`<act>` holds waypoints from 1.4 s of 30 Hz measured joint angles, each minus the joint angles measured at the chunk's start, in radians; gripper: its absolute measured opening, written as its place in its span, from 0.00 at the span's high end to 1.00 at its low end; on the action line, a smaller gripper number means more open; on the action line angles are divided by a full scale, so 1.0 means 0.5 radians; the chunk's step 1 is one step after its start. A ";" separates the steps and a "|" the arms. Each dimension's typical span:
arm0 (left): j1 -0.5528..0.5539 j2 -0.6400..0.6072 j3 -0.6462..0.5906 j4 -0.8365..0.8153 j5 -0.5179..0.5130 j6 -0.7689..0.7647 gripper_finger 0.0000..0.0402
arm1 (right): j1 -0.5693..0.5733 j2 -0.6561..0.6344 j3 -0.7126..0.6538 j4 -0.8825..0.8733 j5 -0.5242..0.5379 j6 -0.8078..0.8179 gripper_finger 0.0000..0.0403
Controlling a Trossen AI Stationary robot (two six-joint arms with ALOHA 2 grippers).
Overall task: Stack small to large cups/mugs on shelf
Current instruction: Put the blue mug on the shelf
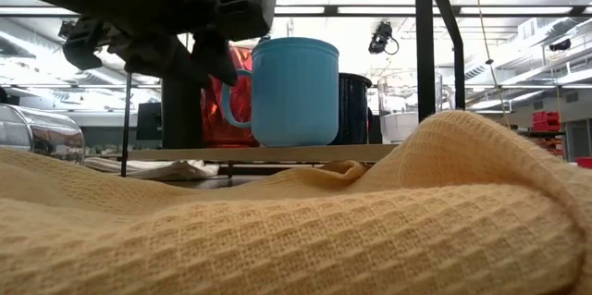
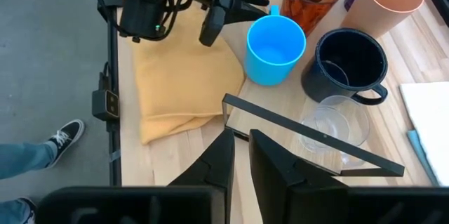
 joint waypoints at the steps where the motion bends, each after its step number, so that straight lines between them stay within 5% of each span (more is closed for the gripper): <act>1: -0.007 -0.001 0.009 -0.011 -0.001 0.000 0.65 | 0.001 0.000 0.000 0.002 0.000 -0.001 0.87; 16: -0.185 -0.011 0.233 -0.044 -0.011 0.053 0.65 | 0.000 0.000 0.000 0.001 -0.001 0.000 0.87; 24: -0.253 -0.011 0.234 0.291 -0.125 0.157 0.64 | 0.000 0.000 0.000 0.002 0.000 -0.008 0.87; 42: -0.319 -0.009 0.234 1.089 -0.204 1.182 0.71 | 0.000 -0.001 0.000 0.028 0.000 -0.031 0.87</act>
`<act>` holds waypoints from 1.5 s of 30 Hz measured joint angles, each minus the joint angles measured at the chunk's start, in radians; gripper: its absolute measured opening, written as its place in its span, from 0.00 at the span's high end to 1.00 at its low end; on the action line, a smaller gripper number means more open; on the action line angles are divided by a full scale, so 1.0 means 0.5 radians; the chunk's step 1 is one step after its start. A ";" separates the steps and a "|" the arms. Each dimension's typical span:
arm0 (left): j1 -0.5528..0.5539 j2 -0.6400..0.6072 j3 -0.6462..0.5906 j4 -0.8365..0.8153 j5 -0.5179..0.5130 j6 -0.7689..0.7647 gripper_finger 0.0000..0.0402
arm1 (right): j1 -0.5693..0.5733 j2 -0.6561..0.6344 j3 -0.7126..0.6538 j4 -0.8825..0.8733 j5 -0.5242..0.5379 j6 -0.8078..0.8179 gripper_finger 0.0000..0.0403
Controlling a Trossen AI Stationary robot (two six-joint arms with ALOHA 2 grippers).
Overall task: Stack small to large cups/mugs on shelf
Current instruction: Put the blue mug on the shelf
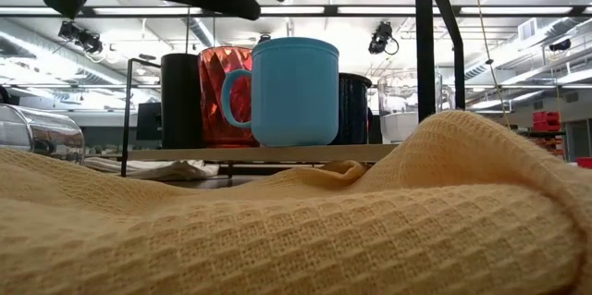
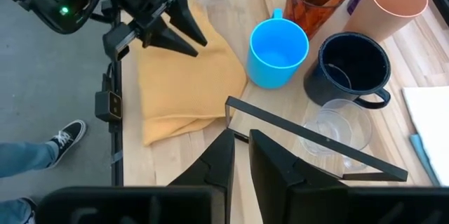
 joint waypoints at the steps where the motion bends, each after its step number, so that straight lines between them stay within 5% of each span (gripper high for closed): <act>1: 0.003 0.000 0.000 -0.001 0.014 0.018 0.72 | 0.000 0.000 0.000 0.002 0.000 0.000 0.87; 15: 0.068 -0.011 0.000 0.038 -0.009 0.046 0.98 | 0.000 0.000 0.000 0.018 0.000 -0.003 0.87; 28: 0.248 -0.011 -0.001 0.244 0.166 0.519 0.98 | 0.000 -0.001 0.000 0.078 0.002 -0.035 0.87; 45: 0.366 -0.011 -0.002 0.162 0.221 0.600 0.98 | 0.001 -0.001 0.000 0.090 0.002 -0.017 0.87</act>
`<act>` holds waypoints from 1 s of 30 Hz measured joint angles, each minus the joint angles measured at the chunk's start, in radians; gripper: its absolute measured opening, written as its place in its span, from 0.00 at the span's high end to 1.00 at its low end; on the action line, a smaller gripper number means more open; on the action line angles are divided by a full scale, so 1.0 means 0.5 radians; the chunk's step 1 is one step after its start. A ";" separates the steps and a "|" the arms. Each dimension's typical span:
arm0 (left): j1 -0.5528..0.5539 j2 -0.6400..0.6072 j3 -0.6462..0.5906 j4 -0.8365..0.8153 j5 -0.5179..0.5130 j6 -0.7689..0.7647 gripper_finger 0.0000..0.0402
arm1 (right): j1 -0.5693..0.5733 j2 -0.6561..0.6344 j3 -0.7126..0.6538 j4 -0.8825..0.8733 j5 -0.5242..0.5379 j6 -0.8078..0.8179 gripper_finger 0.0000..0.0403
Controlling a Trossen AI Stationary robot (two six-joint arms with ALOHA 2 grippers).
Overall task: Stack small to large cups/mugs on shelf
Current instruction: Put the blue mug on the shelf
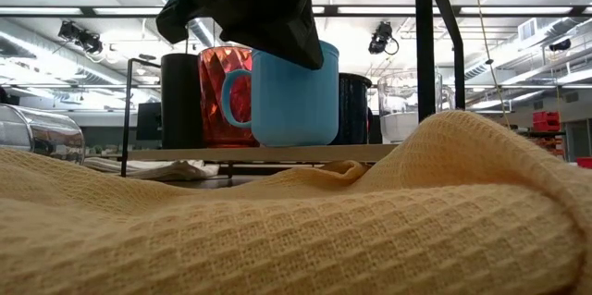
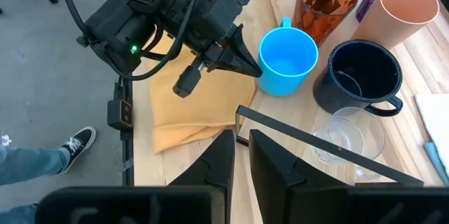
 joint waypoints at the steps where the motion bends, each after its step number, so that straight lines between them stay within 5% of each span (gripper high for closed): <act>1: 0.002 0.000 0.000 0.000 0.000 0.000 0.99 | 0.000 0.000 0.000 0.000 0.000 0.000 0.87; 10: 0.051 0.000 0.000 -0.021 0.002 0.007 0.91 | 0.000 0.000 0.000 0.000 0.000 -0.002 0.87; 22: 0.083 -0.001 0.000 -0.060 -0.003 0.006 0.98 | 0.000 0.000 0.000 -0.001 0.001 -0.014 0.87; 30: 0.087 -0.001 0.000 -0.064 -0.002 0.006 0.93 | 0.000 0.000 0.000 -0.001 0.001 -0.017 0.87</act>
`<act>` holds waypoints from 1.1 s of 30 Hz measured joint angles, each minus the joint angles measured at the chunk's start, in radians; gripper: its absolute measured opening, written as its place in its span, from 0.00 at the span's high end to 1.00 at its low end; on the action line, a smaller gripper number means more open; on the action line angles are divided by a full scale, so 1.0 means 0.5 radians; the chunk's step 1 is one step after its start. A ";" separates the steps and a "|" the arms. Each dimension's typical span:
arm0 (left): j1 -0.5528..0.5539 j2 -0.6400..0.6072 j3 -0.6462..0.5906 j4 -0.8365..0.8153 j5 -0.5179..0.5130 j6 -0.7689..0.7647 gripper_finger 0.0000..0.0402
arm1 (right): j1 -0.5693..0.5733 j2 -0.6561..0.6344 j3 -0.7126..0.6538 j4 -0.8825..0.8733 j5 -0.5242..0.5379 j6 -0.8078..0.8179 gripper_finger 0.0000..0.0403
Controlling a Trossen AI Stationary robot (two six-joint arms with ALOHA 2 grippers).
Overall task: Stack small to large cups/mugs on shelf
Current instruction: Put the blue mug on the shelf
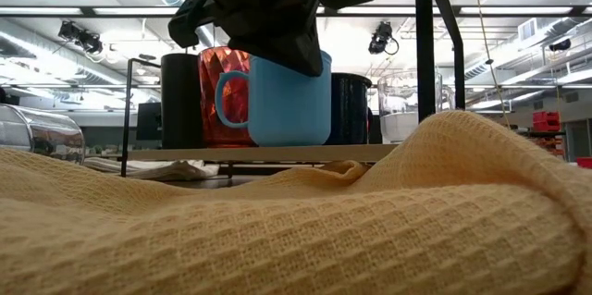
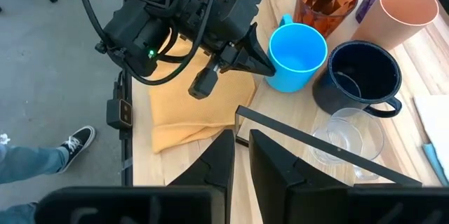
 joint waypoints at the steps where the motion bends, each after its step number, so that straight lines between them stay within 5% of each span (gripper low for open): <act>1: 0.000 0.000 0.000 -0.004 0.000 0.000 0.93 | 0.000 0.000 0.000 0.000 0.000 0.000 0.87; 33: 0.017 -0.001 0.000 -0.099 0.002 -0.016 0.94 | 0.007 0.000 -0.001 0.001 -0.001 0.018 0.87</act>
